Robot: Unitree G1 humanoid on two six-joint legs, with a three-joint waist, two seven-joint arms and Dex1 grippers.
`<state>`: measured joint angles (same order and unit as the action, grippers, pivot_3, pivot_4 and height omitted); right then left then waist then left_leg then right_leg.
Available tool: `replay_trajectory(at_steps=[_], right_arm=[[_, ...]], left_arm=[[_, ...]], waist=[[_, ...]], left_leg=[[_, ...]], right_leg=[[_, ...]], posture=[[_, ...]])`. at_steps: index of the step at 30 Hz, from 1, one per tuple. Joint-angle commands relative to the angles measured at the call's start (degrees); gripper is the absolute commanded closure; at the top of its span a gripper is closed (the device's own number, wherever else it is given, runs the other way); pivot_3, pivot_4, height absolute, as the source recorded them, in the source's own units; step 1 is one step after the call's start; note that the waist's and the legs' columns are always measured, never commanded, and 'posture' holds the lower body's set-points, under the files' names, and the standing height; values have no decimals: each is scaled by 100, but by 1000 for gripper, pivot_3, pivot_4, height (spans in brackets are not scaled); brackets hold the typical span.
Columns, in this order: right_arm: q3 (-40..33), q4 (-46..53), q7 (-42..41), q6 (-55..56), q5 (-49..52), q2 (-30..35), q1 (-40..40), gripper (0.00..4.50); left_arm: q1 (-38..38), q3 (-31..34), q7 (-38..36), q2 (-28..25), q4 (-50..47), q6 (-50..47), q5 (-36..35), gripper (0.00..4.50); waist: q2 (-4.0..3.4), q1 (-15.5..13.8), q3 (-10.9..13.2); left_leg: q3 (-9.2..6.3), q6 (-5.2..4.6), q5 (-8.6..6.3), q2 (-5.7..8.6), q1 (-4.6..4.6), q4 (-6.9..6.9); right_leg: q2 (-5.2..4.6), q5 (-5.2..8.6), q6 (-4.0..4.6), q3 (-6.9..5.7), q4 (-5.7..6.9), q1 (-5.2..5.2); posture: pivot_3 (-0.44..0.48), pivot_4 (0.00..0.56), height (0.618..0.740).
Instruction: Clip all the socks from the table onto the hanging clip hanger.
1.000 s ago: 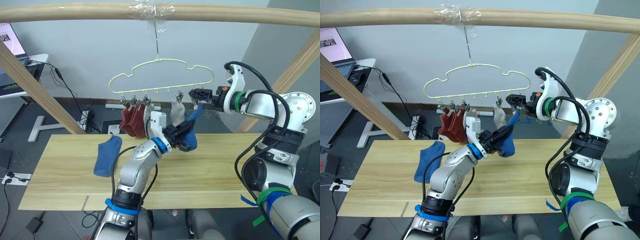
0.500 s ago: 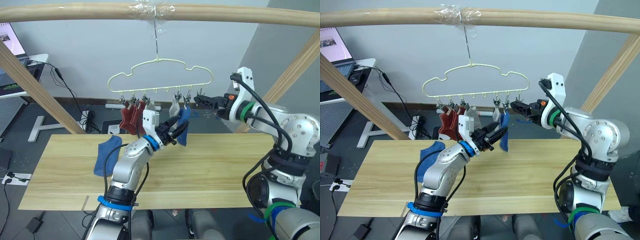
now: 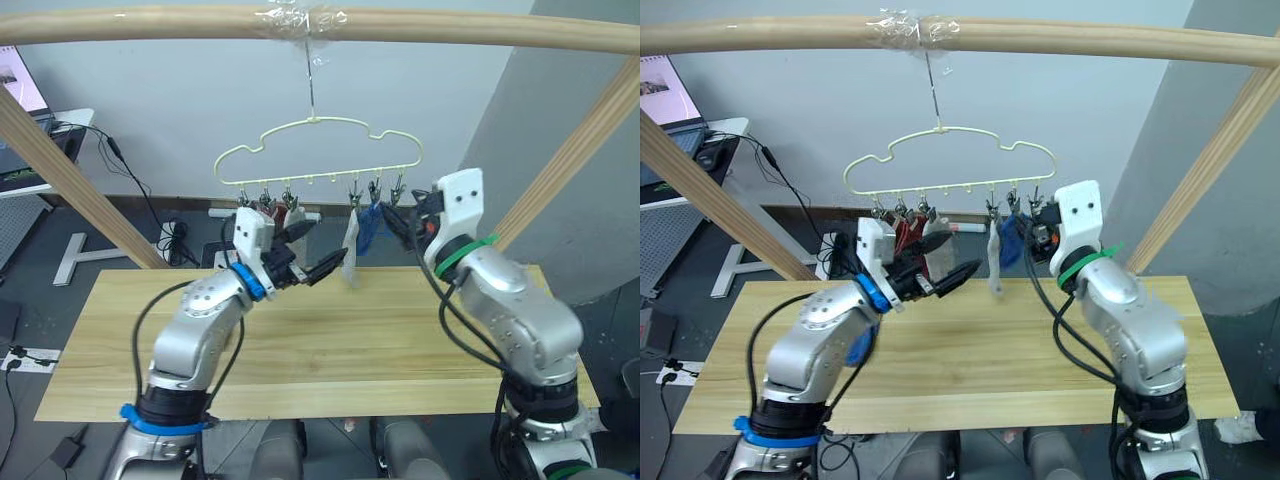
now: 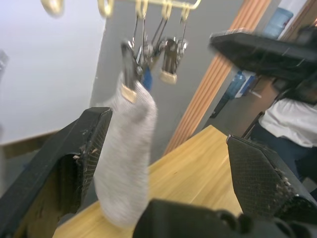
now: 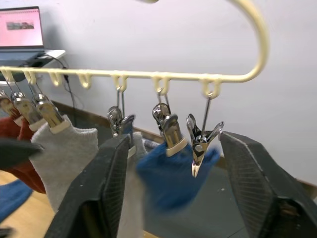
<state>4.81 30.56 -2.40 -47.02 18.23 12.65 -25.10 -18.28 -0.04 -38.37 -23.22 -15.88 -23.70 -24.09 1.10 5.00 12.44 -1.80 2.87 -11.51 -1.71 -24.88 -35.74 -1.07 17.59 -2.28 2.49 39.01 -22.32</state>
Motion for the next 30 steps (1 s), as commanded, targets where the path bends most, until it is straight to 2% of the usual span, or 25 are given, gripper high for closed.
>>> replay_trajectory(at_steps=[1,3,6,18,30], right_arm=[[131,-42,126,615,-390,-178,65,1454],[139,-161,198,794,-538,-307,98,1947],[144,-337,272,939,-736,-453,101,2973],[-94,-1283,531,1257,-1126,-998,-151,2973],[-215,-2004,535,1699,-1306,-1232,-703,2973]], left_arm=[[24,164,-107,-219,-516,-136,-222,244],[58,184,-87,-282,-592,-179,-261,244],[81,182,-1,-281,-650,-212,-252,244],[27,164,130,-305,-733,-196,-261,244],[-16,153,197,-305,-821,-211,-285,244]], waist=[[1,-6,0],[1,-10,0],[0,-21,0],[1,-30,-2],[2,-37,-2]], left_leg=[[0,0,0,0,0,-1],[-1,0,0,0,0,-1],[-2,0,0,0,0,-1],[-2,1,0,-1,1,-2],[-2,1,1,0,2,-4]], right_leg=[[0,-1,0,-1,0,0],[0,-2,1,-1,0,1],[0,-4,3,-2,0,1],[0,-5,5,-1,5,1],[-1,-6,5,-2,8,1]], posture=[[-99,201,740],[-91,197,740],[-91,197,740],[-70,181,740],[-60,181,740]])
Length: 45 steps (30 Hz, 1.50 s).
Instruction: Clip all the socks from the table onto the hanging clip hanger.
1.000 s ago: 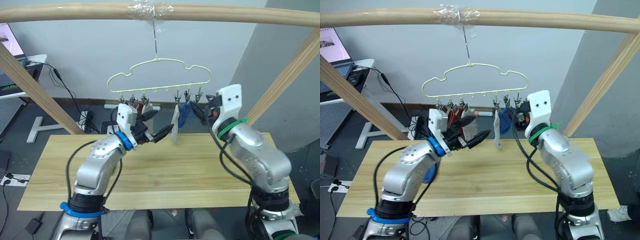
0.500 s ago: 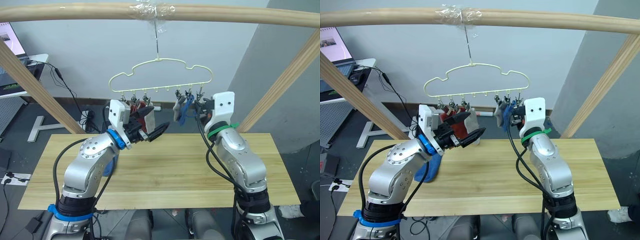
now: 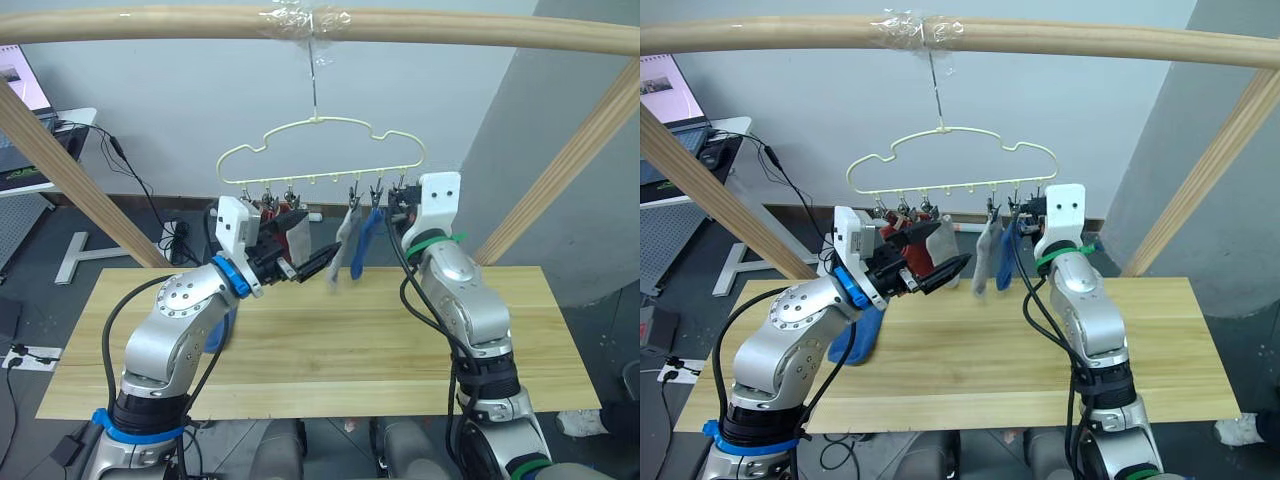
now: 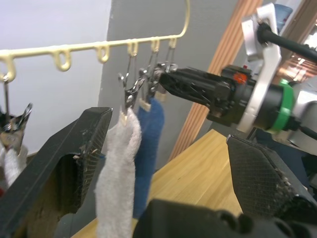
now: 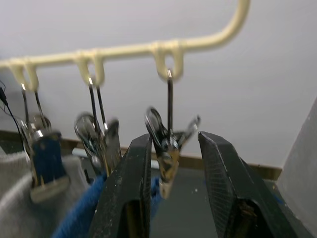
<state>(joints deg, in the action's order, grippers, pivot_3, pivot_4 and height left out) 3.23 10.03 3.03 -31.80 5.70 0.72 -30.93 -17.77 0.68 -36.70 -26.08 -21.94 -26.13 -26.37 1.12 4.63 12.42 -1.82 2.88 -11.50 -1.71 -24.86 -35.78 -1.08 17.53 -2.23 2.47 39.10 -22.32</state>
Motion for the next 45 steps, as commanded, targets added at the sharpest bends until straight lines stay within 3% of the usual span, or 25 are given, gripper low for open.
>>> replay_trajectory(at_steps=[1,30,37,45], right_arm=[[-47,29,-28,201,-66,-32,-138,2973],[-141,-331,-31,491,-123,-16,-428,2973],[-164,-335,-47,529,-132,-26,-424,4453],[-95,-299,-372,309,-101,240,-427,4482]], left_arm=[[-59,81,33,-20,-215,47,-42,244],[-314,117,258,123,-473,-95,-404,244],[-309,118,268,127,-491,-114,-410,244],[-216,58,261,145,-538,-139,-398,244]], waist=[[0,-1,0],[0,-8,0],[0,-8,0],[0,-8,0]], left_leg=[[0,0,0,0,0,0],[-1,0,0,2,5,-18],[-3,0,0,3,9,-21],[-2,0,0,3,9,-22]], right_leg=[[0,0,0,0,0,0],[-1,-1,0,1,34,0],[-1,-1,0,0,45,0],[-1,-1,0,1,45,0]], posture=[[-60,181,740],[-45,191,740],[-45,193,740],[-51,198,740]])
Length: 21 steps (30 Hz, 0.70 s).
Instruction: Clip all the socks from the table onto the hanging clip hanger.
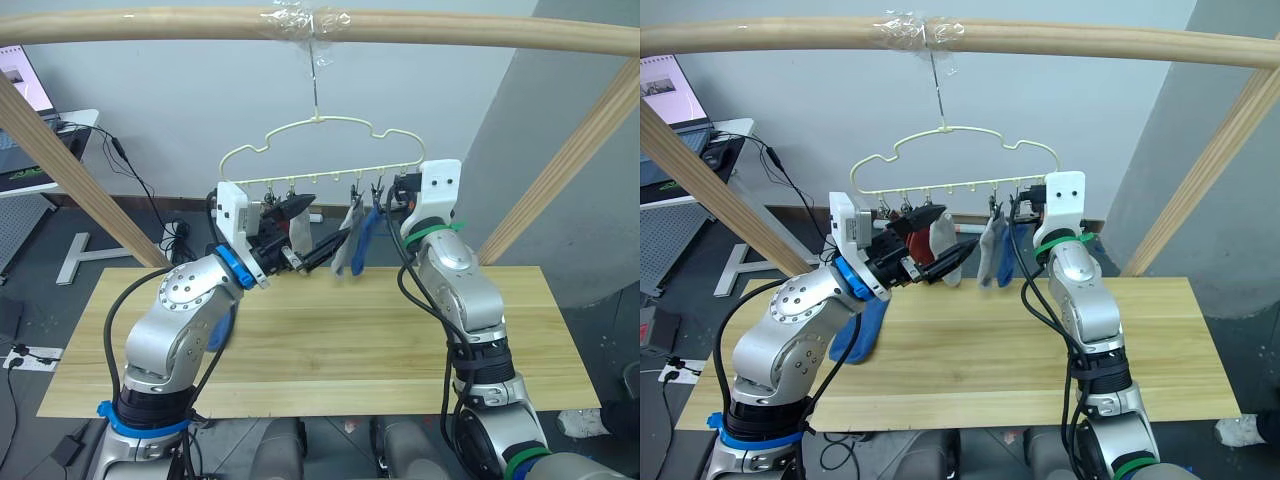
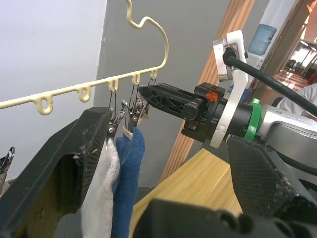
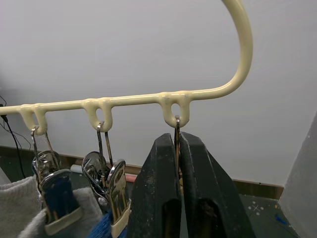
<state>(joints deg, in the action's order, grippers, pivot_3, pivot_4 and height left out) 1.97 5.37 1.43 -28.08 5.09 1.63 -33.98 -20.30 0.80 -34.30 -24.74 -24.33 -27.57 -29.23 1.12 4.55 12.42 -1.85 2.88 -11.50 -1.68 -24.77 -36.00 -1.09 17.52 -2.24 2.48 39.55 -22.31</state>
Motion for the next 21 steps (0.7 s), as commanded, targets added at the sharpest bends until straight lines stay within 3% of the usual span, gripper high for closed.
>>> replay_trajectory(at_steps=[1,7,11,15,21], right_arm=[[48,172,-314,-133,-16,222,-132,4482],[-4,370,-1581,-1321,542,1196,-454,4482],[-430,415,-1898,-2601,1277,1339,-944,4482],[-685,410,-2031,-3505,1724,1395,-1458,4482],[-741,293,-2005,-3801,1757,1517,-1551,4482]], left_arm=[[84,62,25,2,-286,5,-98,244],[1192,320,397,-454,625,420,971,244],[1671,476,739,-568,1371,637,1471,244],[1611,491,1012,-628,2275,1011,1987,244],[1072,536,1329,-530,3865,1744,2417,244]], waist=[[0,0,0],[-1,16,1],[-1,12,1],[-1,-17,2],[-2,-26,3]], left_leg=[[0,0,0,0,0,0],[0,-1,0,-3,6,2],[-2,-1,-1,-3,9,1],[-5,-1,0,-3,8,0],[-1,-2,-1,-1,3,3]], right_leg=[[0,0,0,0,0,0],[1,0,1,1,3,0],[0,1,2,2,10,0],[-3,0,3,-3,11,0],[-5,0,3,-3,5,-3]], posture=[[-53,199,740],[-68,205,740],[-65,208,740],[-61,214,740],[-66,218,740]])
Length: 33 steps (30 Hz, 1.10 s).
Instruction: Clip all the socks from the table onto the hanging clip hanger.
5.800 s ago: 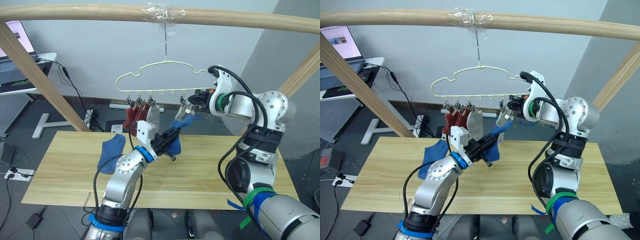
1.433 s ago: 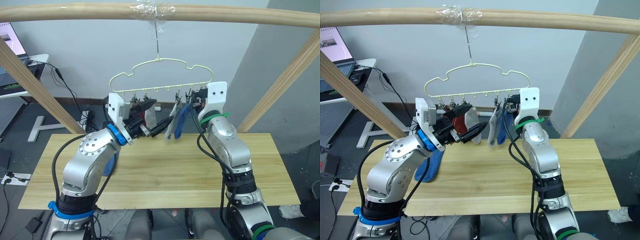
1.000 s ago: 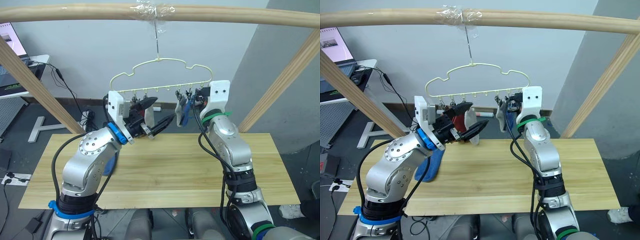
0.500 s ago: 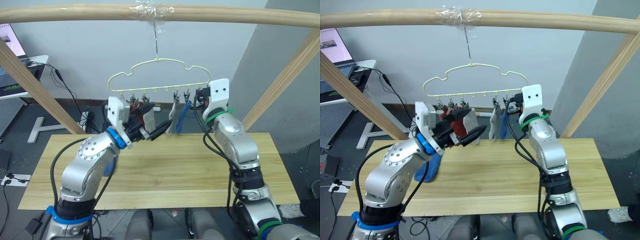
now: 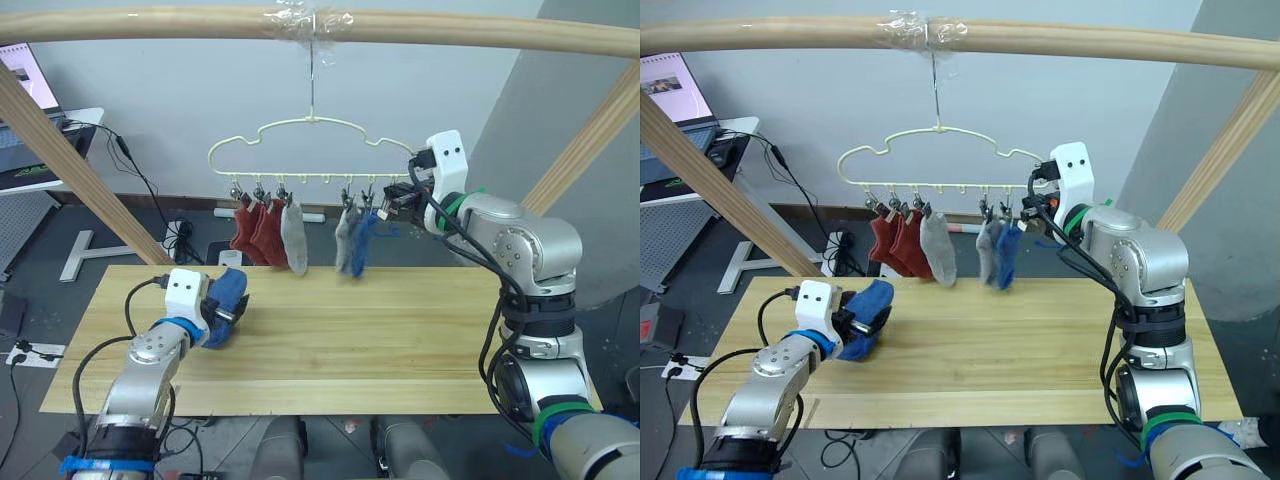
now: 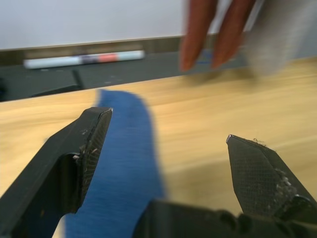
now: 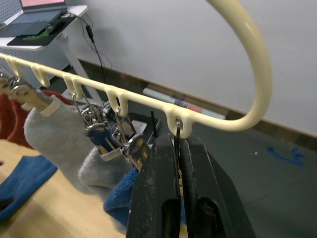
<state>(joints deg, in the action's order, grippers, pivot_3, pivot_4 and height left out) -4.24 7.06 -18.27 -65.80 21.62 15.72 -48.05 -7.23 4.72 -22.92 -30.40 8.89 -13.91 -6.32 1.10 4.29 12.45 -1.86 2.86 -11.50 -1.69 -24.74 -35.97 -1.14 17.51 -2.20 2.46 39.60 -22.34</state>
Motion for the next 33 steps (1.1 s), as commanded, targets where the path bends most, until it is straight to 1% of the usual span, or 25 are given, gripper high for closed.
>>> replay_trajectory(at_steps=[1,8,12,15,19,22,23,27,30,33], right_arm=[[-111,116,-48,-28,88,146,-139,4482],[-21,223,-68,-65,43,291,-83,4482],[-98,291,21,-227,81,252,-101,4482],[-108,314,30,-291,77,270,-109,4482],[-136,331,38,-359,80,279,-120,4482],[-162,346,57,-406,83,260,-132,4500],[-163,333,56,-405,81,260,-138,4500],[-167,332,75,-409,86,230,-127,4500],[-191,313,91,-430,107,189,-139,4500],[-278,275,94,-544,170,159,-174,4500]], left_arm=[[-349,194,242,68,781,454,127,244],[-1167,262,37,129,2596,1027,78,244],[-1594,278,-397,135,3470,1023,-60,244],[-1715,228,-952,121,3826,750,-155,244],[-1764,96,-1224,34,4252,698,42,244],[-1698,14,-1251,-8,4302,869,189,776],[-1644,-34,-1291,-11,4277,931,236,1037],[-1372,-214,-1398,1,4025,1106,367,2263],[-1202,-211,-1474,56,3715,1136,311,3177],[-891,-239,-1943,166,2927,1026,28,4080]], waist=[[2,0,1],[4,20,1],[5,27,1],[5,37,2],[4,42,1],[4,48,1],[4,48,1],[0,42,-1],[-1,41,-2],[-1,41,-2]], left_leg=[[1,0,0,1,0,1],[0,0,0,1,-1,0],[-2,0,0,2,-2,-1],[0,0,0,3,-2,0],[-3,0,0,3,-1,1],[-1,0,0,3,2,-1],[-1,0,0,2,2,-1],[-2,0,0,0,3,-1],[-1,0,0,-1,4,-1],[-1,0,0,-3,4,-1]], right_leg=[[-1,0,0,1,-2,0],[-2,0,0,-4,-2,0],[-2,0,-1,-6,-1,1],[-2,0,-1,-5,-2,1],[-1,0,-1,-7,1,1],[-1,0,-1,-3,5,2],[-2,0,-1,-3,6,2],[-4,0,-1,-3,6,3],[-6,0,-1,-2,7,3],[-9,0,-1,-2,9,4]], posture=[[-68,218,740],[-86,220,740],[-89,219,740],[-97,222,740],[-102,224,740],[-99,222,740],[-99,222,740],[-92,217,740],[-90,216,740],[-89,212,740]])
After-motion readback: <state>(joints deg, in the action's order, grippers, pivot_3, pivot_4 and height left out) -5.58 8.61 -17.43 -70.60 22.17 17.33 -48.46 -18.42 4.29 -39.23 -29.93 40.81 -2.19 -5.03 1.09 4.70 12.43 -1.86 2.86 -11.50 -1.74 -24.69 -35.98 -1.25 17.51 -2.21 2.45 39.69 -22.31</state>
